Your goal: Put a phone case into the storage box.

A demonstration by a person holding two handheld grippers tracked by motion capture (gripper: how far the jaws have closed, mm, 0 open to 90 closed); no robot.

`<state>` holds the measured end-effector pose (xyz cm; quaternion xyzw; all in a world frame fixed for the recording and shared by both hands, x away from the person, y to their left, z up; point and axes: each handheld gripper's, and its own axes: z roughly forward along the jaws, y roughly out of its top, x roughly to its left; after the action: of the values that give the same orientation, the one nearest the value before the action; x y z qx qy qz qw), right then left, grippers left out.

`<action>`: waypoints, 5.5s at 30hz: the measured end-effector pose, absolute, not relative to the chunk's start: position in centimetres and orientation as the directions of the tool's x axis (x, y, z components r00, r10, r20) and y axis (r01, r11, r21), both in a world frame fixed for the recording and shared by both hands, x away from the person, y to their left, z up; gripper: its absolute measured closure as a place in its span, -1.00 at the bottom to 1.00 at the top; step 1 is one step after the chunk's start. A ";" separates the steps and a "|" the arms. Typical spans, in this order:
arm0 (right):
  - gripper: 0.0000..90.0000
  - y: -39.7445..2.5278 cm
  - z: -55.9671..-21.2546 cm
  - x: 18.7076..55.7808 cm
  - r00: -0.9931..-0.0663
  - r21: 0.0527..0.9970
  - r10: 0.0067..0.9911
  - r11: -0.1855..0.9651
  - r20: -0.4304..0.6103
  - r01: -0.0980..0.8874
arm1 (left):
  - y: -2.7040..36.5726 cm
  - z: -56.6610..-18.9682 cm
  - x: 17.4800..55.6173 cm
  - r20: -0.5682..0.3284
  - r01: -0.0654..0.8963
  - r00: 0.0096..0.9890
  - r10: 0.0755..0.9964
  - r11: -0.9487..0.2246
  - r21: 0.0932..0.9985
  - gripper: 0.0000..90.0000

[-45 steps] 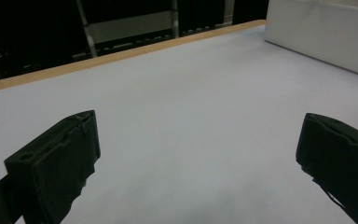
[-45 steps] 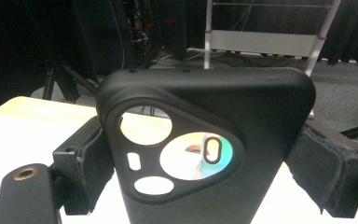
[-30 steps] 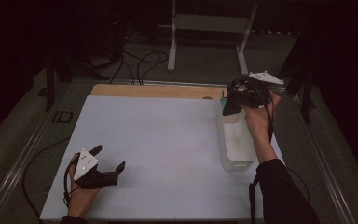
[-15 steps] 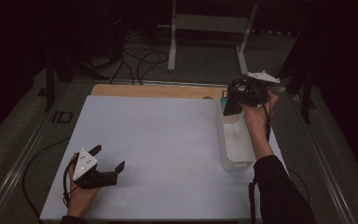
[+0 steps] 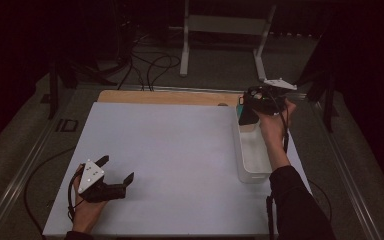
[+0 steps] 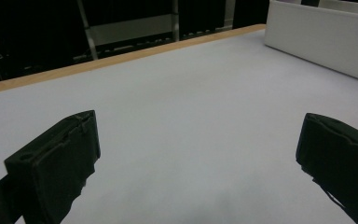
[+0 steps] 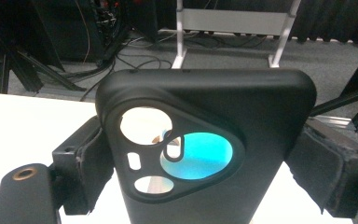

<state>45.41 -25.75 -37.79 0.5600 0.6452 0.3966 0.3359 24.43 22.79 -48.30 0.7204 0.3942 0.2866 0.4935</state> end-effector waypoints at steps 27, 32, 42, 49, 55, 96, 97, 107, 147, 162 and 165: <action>-0.69 -25.7 -40.2 45.9 -0.142 0.862 0.990 0.062 0.011 0.503 | 22.8 -48.3 24.4 0.023 0.284 0.524 0.851 -0.200 0.938 -0.99; -0.69 -25.7 -40.5 46.0 -0.137 0.857 0.990 0.060 0.013 0.512 | 22.8 -48.3 24.4 0.022 0.284 0.523 0.852 -0.199 0.938 -0.99; -0.70 -25.6 -41.0 46.2 -0.131 0.848 0.991 0.055 0.018 0.527 | 22.8 -48.2 24.4 0.021 0.284 0.523 0.852 -0.197 0.938 -0.99; -0.70 -25.7 -41.7 46.6 -0.117 0.834 0.993 0.053 0.014 0.549 | 22.9 -48.2 24.4 0.022 0.283 0.523 0.852 -0.199 0.938 -0.99; -0.70 -25.6 -42.5 47.2 -0.098 0.824 0.995 0.052 0.004 0.564 | 22.9 -48.2 24.4 0.022 0.283 0.523 0.852 -0.197 0.938 -0.99; -0.83 -25.6 -41.8 48.5 -0.129 0.835 0.990 0.026 0.055 0.550 | 23.2 -48.1 24.2 0.010 0.279 0.505 0.863 -0.175 0.944 -0.99; -0.83 -25.5 -41.7 48.3 -0.137 0.837 0.989 0.024 0.061 0.546 | 23.2 -48.0 24.2 0.010 0.280 0.504 0.864 -0.174 0.944 -0.99; -0.83 -24.9 -41.2 45.0 -0.228 0.844 0.971 0.068 0.065 0.533 | 23.2 -47.9 24.3 0.008 0.289 0.499 0.866 -0.175 0.941 -0.99; -0.82 -24.9 -44.3 29.4 -0.536 0.931 0.843 0.157 0.047 0.329 | 23.6 -46.7 24.4 -0.028 0.328 0.506 0.862 -0.163 0.931 -0.99; -0.80 -26.5 -46.8 25.7 -0.583 0.958 0.811 0.124 0.053 0.260 | 23.3 -46.6 24.0 -0.016 0.291 0.528 0.849 -0.163 0.943 -0.99; -0.80 -26.6 -47.0 25.6 -0.576 0.955 0.815 0.128 0.053 0.269 | 23.3 -46.7 24.0 -0.011 0.293 0.529 0.849 -0.170 0.941 -0.99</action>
<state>25.63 -26.62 -47.03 0.3837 0.7066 0.5375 0.2542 24.00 23.29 -46.67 0.7138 0.3998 0.2751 0.5049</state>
